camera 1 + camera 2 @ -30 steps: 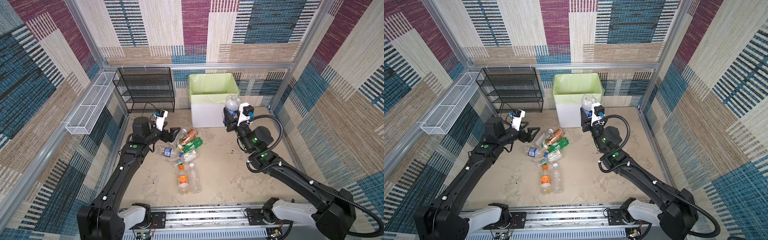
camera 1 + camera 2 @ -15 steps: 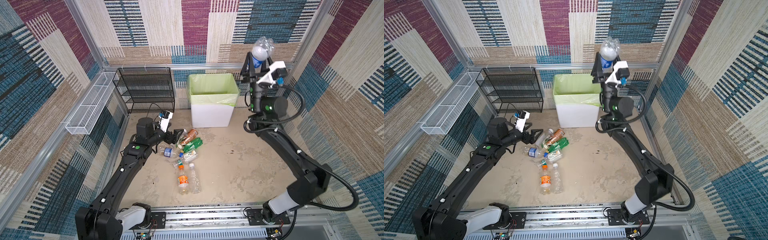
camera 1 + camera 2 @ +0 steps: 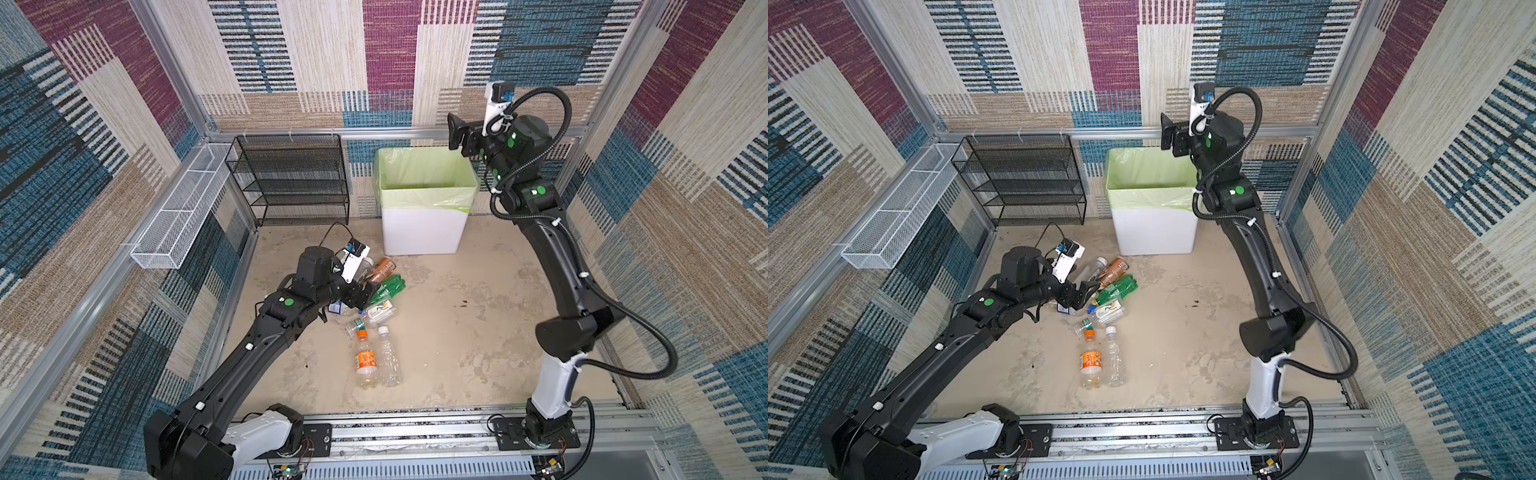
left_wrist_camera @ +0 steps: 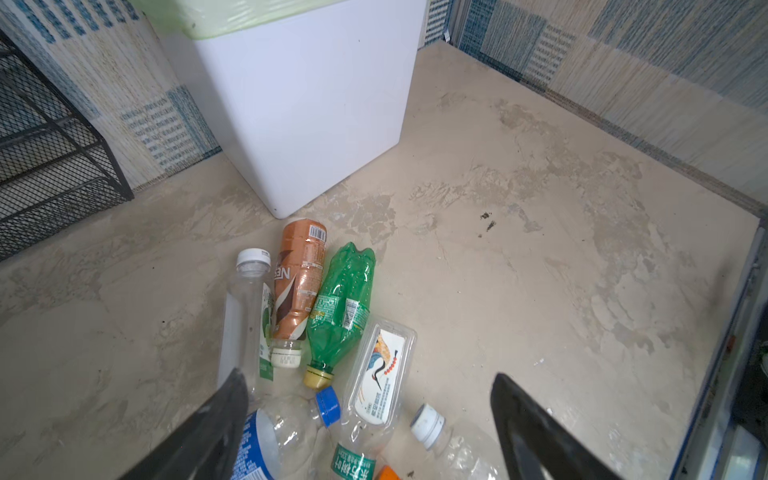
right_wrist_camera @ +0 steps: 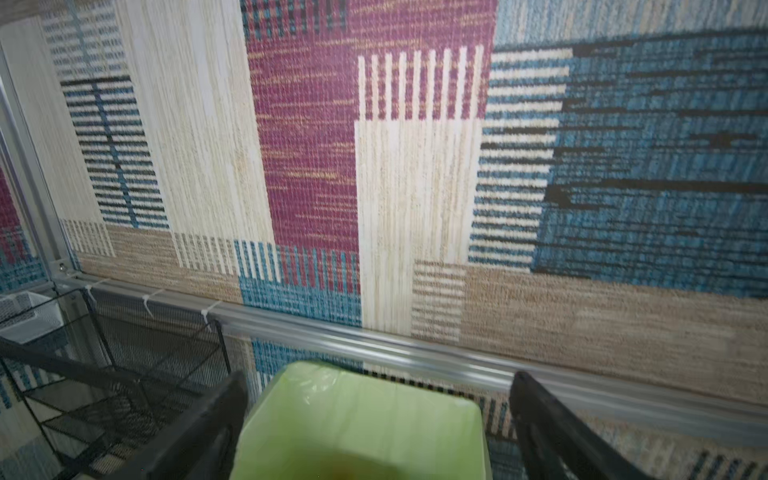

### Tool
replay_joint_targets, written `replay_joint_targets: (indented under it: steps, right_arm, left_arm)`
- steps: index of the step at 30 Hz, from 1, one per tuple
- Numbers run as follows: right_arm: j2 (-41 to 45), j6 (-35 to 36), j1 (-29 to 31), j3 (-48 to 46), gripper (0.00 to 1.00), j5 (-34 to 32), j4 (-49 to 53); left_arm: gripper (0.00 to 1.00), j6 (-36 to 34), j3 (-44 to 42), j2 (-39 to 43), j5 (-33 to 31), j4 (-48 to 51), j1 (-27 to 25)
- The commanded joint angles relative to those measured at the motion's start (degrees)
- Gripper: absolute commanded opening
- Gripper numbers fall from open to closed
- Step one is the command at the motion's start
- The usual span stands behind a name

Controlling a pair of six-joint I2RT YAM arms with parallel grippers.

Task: Throw the plastic bottles in the bin
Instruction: 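Drop the blue-label bottle into the bin while the left gripper nears the pile, then lower the left gripper onto the clear bird-label bottle while the right gripper draws back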

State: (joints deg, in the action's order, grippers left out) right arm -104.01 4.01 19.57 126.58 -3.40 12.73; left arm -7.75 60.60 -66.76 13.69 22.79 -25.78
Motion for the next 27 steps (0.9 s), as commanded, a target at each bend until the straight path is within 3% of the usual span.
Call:
replay_joint_targets:
  steps: [1, 9, 14, 20, 27]
  right_arm:
    - [8.0, 1.2, 0.2, -9.9, 0.99, -0.4, -11.9]
    - [31.1, -2.9, -0.2, -47.3, 0.99, -6.9, -22.1]
    - [39.6, -8.0, -1.5, -63.5, 0.99, -7.9, -21.7]
    - [43.1, -11.5, -3.4, -72.6, 0.99, -6.1, -20.6]
    - [44.2, -11.6, -4.7, -75.4, 0.99, -5.3, -22.4]
  left_arm:
    - [0.94, -3.8, 0.4, -1.9, -0.7, 3.7, -0.8]
    - [0.96, -8.4, 2.0, -13.4, -2.8, 10.0, -5.2]
    - [0.96, -9.2, 4.1, -20.2, -7.3, 11.0, -6.3]
    - [0.95, -7.8, 8.3, -27.0, -9.4, 10.8, -6.6]
    - [0.9, -7.6, 11.8, -33.8, -11.8, 12.6, -7.3]
